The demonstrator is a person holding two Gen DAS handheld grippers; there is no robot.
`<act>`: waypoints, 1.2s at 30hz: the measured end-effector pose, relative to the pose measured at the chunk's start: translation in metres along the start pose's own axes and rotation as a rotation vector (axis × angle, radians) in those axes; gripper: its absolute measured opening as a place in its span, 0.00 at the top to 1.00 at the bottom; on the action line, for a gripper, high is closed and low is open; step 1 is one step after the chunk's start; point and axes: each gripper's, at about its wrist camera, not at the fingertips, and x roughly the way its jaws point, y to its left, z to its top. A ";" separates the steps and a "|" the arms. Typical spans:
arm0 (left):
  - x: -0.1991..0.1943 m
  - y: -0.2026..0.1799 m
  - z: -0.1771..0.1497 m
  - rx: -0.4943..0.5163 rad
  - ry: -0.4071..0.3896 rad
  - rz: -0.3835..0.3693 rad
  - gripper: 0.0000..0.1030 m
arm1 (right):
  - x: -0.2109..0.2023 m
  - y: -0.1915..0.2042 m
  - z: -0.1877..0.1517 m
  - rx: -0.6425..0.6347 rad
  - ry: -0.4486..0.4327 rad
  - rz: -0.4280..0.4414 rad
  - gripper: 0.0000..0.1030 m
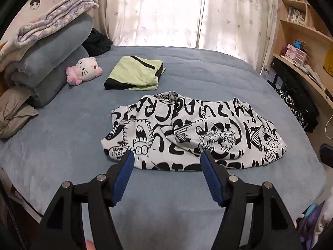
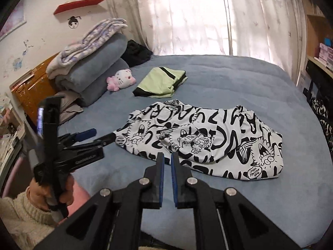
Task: Fold large clothes
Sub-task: 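Pull both tools back and hold them open above the hoodie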
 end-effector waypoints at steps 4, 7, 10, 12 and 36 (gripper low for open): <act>0.002 0.009 -0.009 -0.030 0.036 -0.025 0.37 | -0.009 0.011 -0.009 -0.030 -0.008 -0.014 0.65; 0.011 0.016 -0.019 -0.069 0.093 -0.056 0.37 | 0.001 0.014 -0.018 -0.030 0.012 -0.021 0.60; 0.028 0.024 -0.031 -0.123 0.158 -0.106 0.37 | 0.023 0.013 -0.027 -0.033 0.045 -0.091 0.60; 0.043 0.029 -0.039 -0.160 0.204 -0.130 0.37 | 0.038 0.012 -0.032 -0.040 0.063 -0.113 0.60; 0.227 0.081 -0.065 -0.502 0.279 -0.259 0.38 | 0.186 -0.003 -0.008 -0.060 0.116 -0.128 0.89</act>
